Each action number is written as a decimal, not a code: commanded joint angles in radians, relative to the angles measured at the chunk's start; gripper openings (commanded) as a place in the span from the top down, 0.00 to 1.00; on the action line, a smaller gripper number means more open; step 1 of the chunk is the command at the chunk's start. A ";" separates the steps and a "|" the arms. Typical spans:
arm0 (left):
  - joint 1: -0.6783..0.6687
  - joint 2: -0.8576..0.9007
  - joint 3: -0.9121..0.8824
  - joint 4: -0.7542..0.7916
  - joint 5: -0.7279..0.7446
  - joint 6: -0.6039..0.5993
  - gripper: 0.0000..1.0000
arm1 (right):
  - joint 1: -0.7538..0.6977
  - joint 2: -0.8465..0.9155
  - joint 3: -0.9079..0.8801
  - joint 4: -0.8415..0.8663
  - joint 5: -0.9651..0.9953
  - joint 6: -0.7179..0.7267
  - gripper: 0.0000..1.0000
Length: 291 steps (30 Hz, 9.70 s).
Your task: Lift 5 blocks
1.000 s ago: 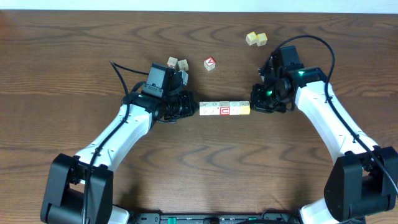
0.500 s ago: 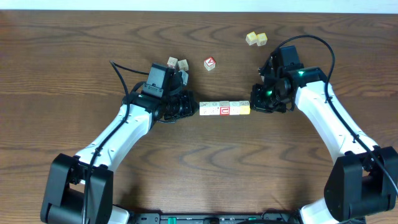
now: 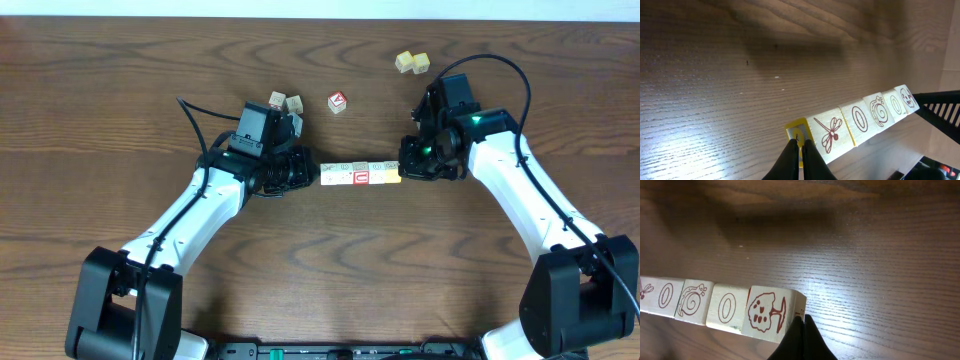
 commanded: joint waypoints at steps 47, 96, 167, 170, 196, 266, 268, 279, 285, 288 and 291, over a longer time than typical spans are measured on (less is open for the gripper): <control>-0.110 0.114 0.038 0.051 0.074 -0.032 0.93 | 0.000 -0.007 -0.133 0.177 -0.331 0.010 0.99; -0.163 0.175 0.035 0.001 -0.045 -0.051 0.93 | 0.000 -0.007 -0.274 0.298 -0.222 0.040 0.99; -0.168 0.174 0.027 -0.071 -0.346 -0.050 0.93 | 0.000 -0.007 -0.372 0.348 -0.012 0.087 0.99; -0.168 0.174 0.027 -0.071 -0.359 -0.050 0.93 | 0.000 -0.007 -0.360 0.314 0.041 0.082 0.99; 0.004 -0.403 0.049 -0.357 -0.596 -0.043 0.83 | 0.000 -0.136 0.057 -0.265 0.201 0.061 0.97; 0.120 -0.640 0.046 -0.674 -0.758 -0.043 0.25 | -0.217 -1.462 -0.813 0.264 0.196 -0.214 0.01; 0.120 -0.640 0.046 -0.674 -0.758 -0.043 0.25 | -0.232 -1.530 -0.837 0.284 0.196 -0.220 0.01; 0.120 -0.640 0.046 -0.674 -0.758 -0.043 0.25 | -0.251 -1.705 -1.036 0.529 0.196 -0.234 0.01; 0.120 -0.640 0.046 -0.674 -0.758 -0.043 0.25 | -0.250 -1.705 -1.108 0.679 0.174 -0.234 0.01; 0.120 -0.640 0.046 -0.674 -0.758 -0.043 0.25 | -0.250 -1.705 -1.147 0.741 0.172 -0.234 0.01; 0.120 -0.640 0.046 -0.674 -0.758 -0.043 0.25 | -0.250 -1.705 -1.202 0.818 0.160 -0.234 0.01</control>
